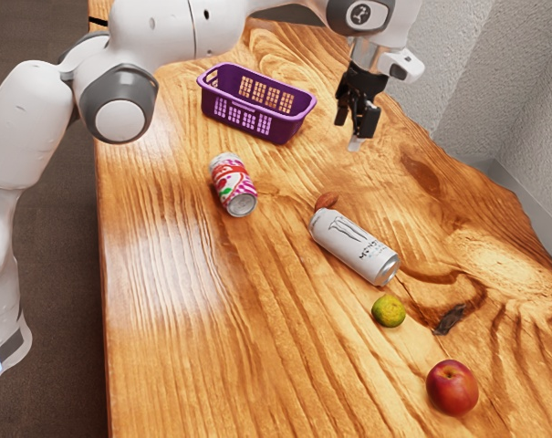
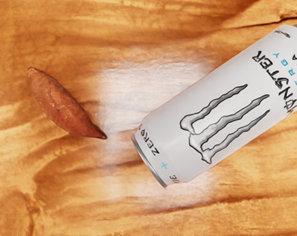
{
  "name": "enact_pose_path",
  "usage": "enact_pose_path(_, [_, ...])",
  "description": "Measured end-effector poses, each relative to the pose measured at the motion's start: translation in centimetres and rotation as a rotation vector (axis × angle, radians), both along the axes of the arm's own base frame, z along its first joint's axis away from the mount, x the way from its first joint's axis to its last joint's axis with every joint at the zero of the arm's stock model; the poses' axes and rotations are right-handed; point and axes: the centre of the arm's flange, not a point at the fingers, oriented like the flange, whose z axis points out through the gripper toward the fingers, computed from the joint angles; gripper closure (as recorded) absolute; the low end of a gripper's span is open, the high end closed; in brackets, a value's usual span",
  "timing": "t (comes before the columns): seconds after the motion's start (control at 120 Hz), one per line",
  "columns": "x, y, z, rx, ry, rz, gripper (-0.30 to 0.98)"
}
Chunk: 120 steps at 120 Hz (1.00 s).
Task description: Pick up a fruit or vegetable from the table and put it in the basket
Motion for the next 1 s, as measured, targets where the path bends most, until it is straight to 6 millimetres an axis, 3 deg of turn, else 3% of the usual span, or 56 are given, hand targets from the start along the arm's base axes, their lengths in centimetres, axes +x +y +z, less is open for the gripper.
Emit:
enact_pose_path(0.283, [0.0, 0.2, -0.3, -0.002, 0.007, 0.013, 0.0])
enact_pose_path(0.333, [-0.8, -0.3, 1.6, -0.002, -0.022, 0.006, 0.0])
enact_pose_path(0.417, [-1.5, -2.8, 3.2, -0.012, -0.048, -0.038, 0.0])
enact_pose_path(0.5, [-0.5, -5.4, 1.6, -0.033, -0.036, -0.088, 0.0])
enact_pose_path(0.55, [0.5, -8.1, -0.2, -0.054, -0.02, -0.138, 0.0])
enact_pose_path(0.642, [2.1, -15.0, -3.9, -0.073, -0.001, -0.242, 0.0])
enact_pose_path(0.742, [1.7, -20.8, -4.7, -0.046, -0.023, -0.328, 0.0])
enact_pose_path(1.0, [0.6, -26.3, -4.5, -0.01, -0.064, -0.409, 0.0])
